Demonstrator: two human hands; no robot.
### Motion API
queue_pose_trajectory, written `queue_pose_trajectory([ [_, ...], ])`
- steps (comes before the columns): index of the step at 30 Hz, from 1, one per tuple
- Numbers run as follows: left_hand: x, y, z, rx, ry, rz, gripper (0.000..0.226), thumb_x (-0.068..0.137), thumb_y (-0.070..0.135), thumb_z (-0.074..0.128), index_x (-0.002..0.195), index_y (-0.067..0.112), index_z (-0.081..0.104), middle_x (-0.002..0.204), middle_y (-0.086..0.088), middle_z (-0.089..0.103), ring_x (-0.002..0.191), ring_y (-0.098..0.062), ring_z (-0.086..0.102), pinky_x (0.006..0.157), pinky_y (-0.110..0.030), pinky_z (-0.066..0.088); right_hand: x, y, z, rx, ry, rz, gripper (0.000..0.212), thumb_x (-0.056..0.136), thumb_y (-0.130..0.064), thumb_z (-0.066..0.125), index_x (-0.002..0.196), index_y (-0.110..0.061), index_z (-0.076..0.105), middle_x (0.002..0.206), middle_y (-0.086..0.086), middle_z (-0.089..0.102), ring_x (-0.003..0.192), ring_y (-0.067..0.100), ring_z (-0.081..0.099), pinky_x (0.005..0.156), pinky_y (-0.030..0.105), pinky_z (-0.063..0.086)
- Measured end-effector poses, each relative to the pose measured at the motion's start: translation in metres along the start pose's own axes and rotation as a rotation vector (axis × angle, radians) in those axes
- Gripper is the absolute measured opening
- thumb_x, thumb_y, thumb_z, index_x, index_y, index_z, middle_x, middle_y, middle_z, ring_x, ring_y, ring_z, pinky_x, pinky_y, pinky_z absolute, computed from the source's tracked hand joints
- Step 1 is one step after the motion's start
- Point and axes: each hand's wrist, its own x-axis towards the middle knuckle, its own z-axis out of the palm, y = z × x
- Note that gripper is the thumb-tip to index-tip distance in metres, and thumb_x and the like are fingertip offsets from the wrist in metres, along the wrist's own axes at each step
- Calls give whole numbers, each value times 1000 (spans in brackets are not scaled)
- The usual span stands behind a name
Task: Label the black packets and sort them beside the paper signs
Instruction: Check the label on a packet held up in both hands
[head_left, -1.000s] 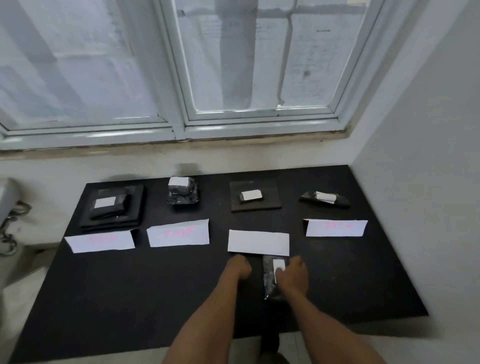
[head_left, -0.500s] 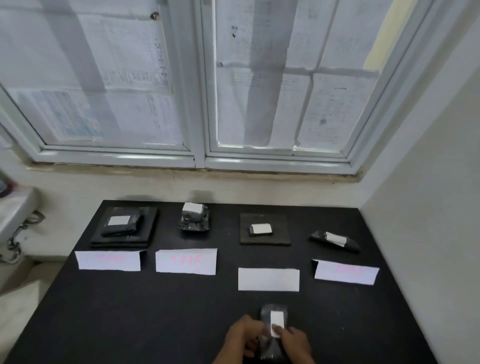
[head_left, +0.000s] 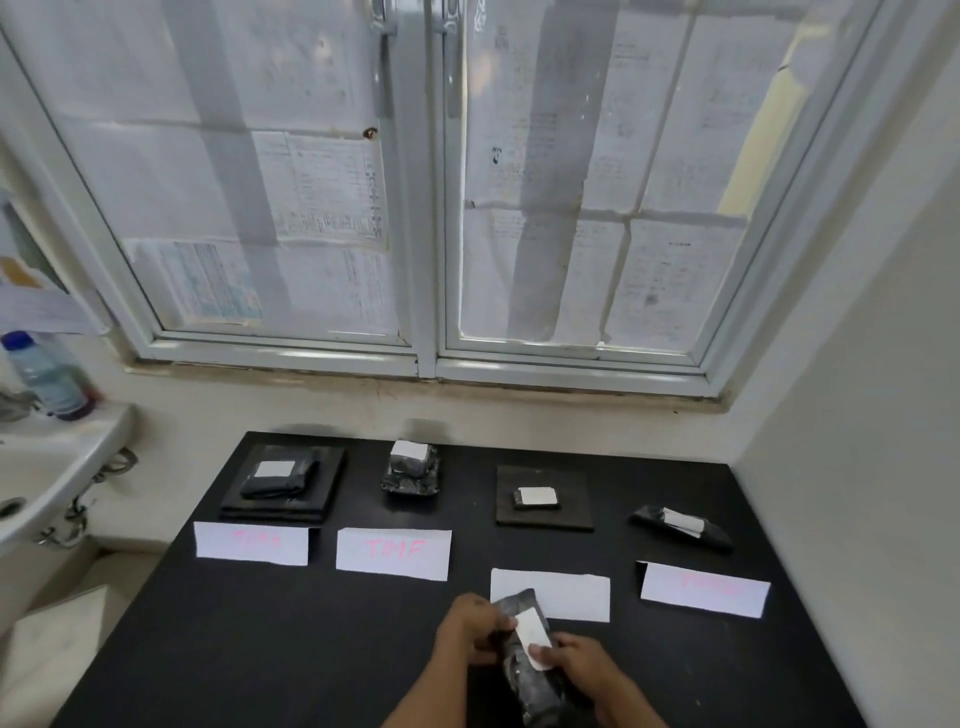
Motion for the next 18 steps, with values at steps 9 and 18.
queue_pose_trajectory([
  [9,-17,15,-34,-167,87,66,25,89,-4,60,114,-5,55,103,-19,61,96,-31,61,89,-49,55,3,-31,11,177,-41,-11,34,69,-11,84,98,-2,67,95,17,72,84,30,71,62,38,59],
  [18,-40,22,-71,-240,129,37,7,85,-4,63,90,1,60,90,-14,66,83,-24,64,64,-37,57,4,-52,18,267,-157,-100,40,72,-3,81,109,-4,65,104,17,71,86,30,71,64,35,58],
])
